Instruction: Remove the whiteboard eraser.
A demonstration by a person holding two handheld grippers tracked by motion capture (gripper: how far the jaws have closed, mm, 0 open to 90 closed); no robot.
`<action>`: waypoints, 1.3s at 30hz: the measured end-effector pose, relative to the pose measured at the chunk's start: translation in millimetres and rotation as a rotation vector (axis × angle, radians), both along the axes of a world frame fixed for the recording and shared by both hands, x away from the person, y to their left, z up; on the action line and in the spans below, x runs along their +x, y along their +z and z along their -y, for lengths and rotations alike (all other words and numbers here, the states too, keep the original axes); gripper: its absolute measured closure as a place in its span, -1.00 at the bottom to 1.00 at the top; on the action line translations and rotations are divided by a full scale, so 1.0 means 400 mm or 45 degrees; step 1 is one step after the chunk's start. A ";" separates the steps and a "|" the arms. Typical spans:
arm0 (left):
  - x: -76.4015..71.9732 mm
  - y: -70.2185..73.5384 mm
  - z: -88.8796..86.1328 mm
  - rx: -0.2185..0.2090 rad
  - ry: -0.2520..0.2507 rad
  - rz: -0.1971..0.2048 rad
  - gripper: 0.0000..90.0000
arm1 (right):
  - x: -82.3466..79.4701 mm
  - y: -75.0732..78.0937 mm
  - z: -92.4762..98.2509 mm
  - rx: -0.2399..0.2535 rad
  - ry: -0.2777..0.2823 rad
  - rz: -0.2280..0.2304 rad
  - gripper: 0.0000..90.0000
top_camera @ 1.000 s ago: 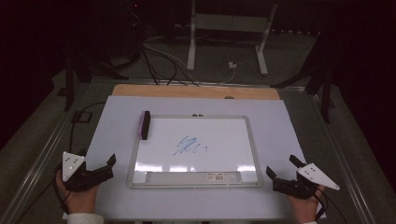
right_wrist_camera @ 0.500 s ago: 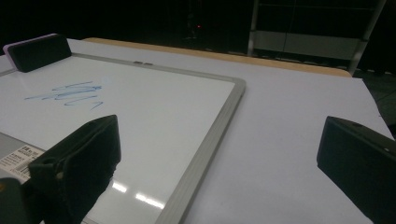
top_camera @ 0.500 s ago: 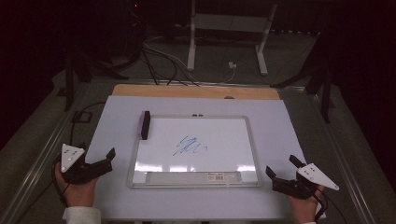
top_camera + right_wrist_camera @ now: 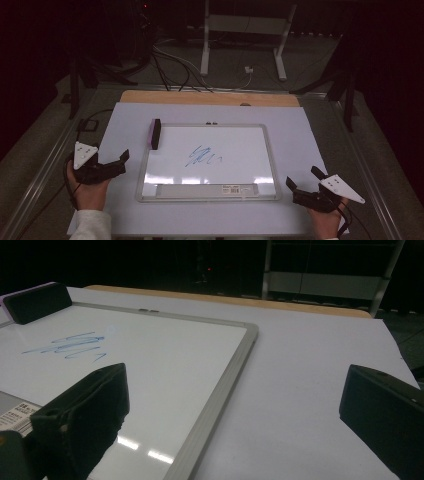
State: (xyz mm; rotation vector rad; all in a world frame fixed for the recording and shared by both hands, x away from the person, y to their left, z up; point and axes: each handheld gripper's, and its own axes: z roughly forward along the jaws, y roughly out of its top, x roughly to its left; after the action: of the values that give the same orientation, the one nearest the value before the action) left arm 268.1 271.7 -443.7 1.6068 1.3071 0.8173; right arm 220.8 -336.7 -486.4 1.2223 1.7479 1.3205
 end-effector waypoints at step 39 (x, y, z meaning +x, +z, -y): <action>0.134 0.015 0.017 -0.017 -0.047 -0.042 -0.99 | 0.000 0.001 0.009 0.045 -0.011 -0.007 -1.00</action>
State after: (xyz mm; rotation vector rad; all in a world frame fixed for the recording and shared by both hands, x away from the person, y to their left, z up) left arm 321.8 265.1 -437.7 1.6353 1.2995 0.7614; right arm 220.8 -340.3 -486.2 1.2525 1.7277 1.3492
